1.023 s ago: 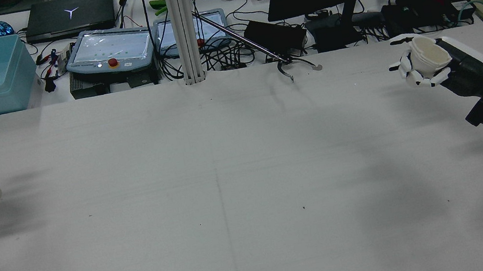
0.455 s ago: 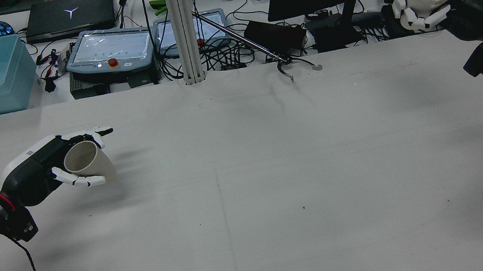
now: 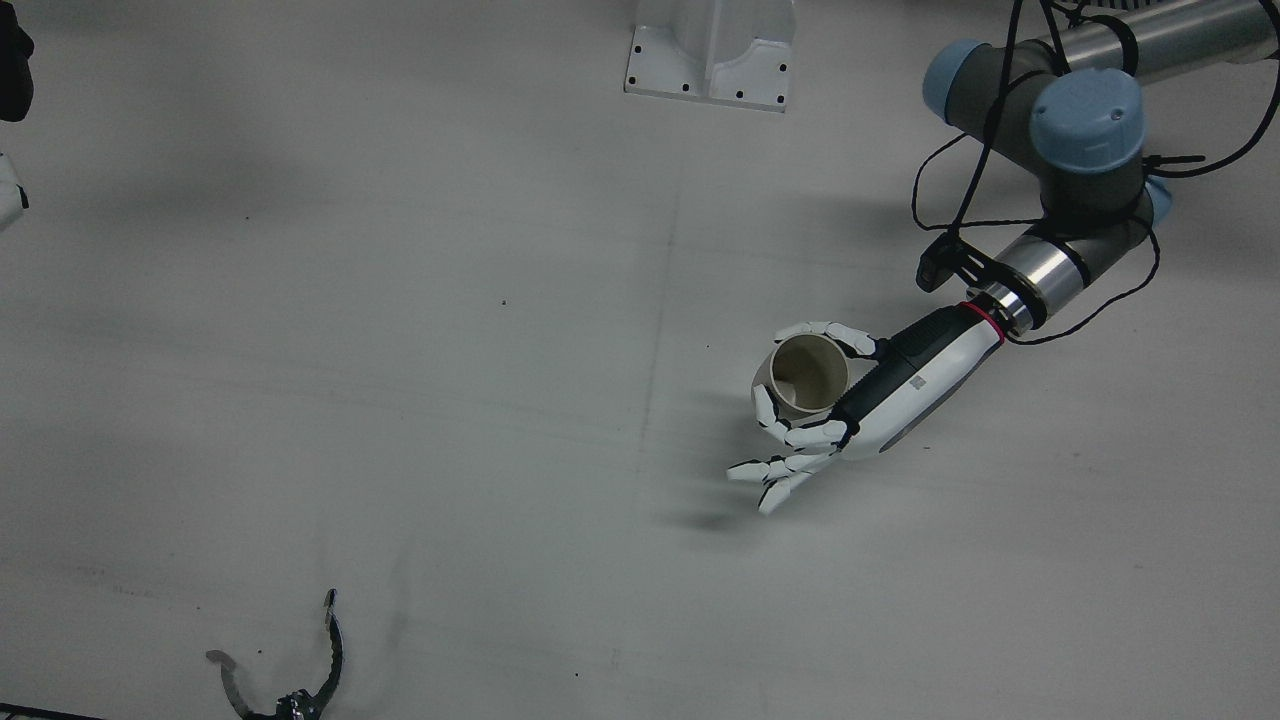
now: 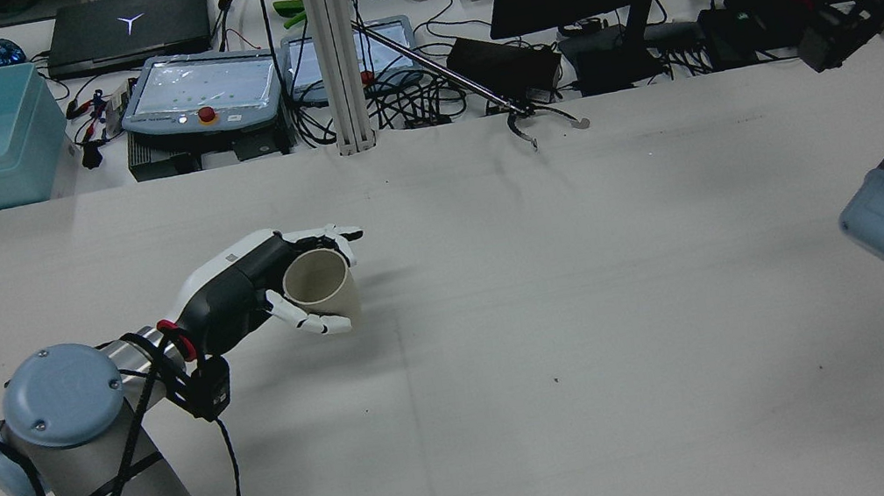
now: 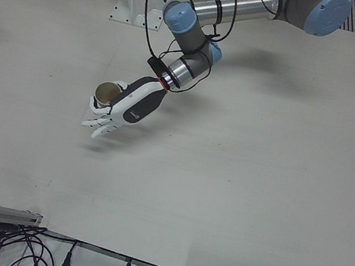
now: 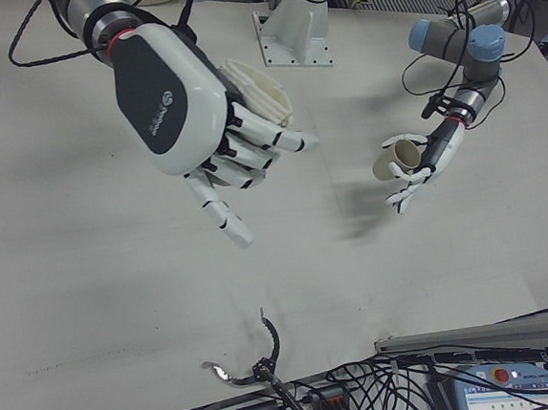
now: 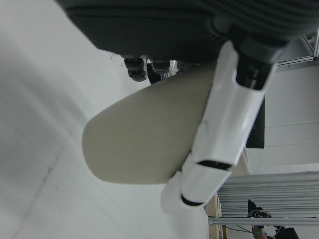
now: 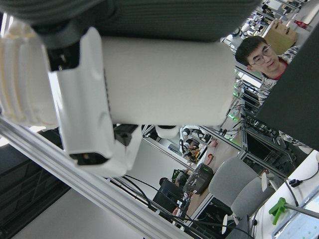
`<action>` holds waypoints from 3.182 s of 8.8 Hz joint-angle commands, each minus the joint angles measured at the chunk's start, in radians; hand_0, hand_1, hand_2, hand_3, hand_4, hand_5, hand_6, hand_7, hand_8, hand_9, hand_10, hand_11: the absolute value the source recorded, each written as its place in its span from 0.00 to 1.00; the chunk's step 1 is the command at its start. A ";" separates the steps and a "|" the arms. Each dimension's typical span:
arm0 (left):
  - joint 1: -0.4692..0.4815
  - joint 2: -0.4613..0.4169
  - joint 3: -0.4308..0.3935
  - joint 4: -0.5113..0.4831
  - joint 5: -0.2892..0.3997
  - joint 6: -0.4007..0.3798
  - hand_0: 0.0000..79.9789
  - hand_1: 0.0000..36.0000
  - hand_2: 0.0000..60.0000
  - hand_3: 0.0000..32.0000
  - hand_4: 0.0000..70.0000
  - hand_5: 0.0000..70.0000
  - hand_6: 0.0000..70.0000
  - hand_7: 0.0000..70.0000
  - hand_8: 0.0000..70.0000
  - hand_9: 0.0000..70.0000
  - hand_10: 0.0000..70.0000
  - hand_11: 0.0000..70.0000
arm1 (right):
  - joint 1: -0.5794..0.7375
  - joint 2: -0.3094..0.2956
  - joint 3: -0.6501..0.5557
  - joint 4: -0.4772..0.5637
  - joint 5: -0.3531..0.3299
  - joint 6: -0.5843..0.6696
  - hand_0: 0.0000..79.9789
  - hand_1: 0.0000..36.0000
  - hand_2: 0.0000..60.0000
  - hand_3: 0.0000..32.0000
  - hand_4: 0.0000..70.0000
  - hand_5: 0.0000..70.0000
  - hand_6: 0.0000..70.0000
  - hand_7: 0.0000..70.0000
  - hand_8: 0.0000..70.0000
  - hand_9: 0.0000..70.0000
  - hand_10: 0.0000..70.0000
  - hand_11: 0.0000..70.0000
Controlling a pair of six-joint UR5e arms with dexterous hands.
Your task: Pour water
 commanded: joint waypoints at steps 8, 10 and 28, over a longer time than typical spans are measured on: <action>0.058 -0.246 0.135 0.061 -0.064 0.015 1.00 1.00 1.00 0.00 0.65 1.00 0.24 0.24 0.06 0.03 0.05 0.12 | -0.523 0.171 -0.034 -0.153 0.392 -0.834 1.00 1.00 1.00 0.00 0.58 0.34 0.83 1.00 0.51 0.69 0.03 0.11; 0.058 -0.252 0.120 0.079 -0.064 0.015 1.00 1.00 1.00 0.00 0.65 1.00 0.24 0.24 0.06 0.03 0.05 0.12 | -0.526 0.172 -0.051 -0.152 0.411 -0.835 1.00 1.00 1.00 0.00 0.57 0.34 0.81 1.00 0.49 0.67 0.01 0.08; -0.549 0.645 0.039 -0.643 0.255 -0.122 1.00 1.00 1.00 0.00 0.65 1.00 0.22 0.23 0.07 0.03 0.06 0.14 | 0.263 -0.444 -0.561 0.797 -0.199 0.340 1.00 1.00 1.00 0.00 0.10 0.40 0.94 1.00 0.89 1.00 0.45 0.69</action>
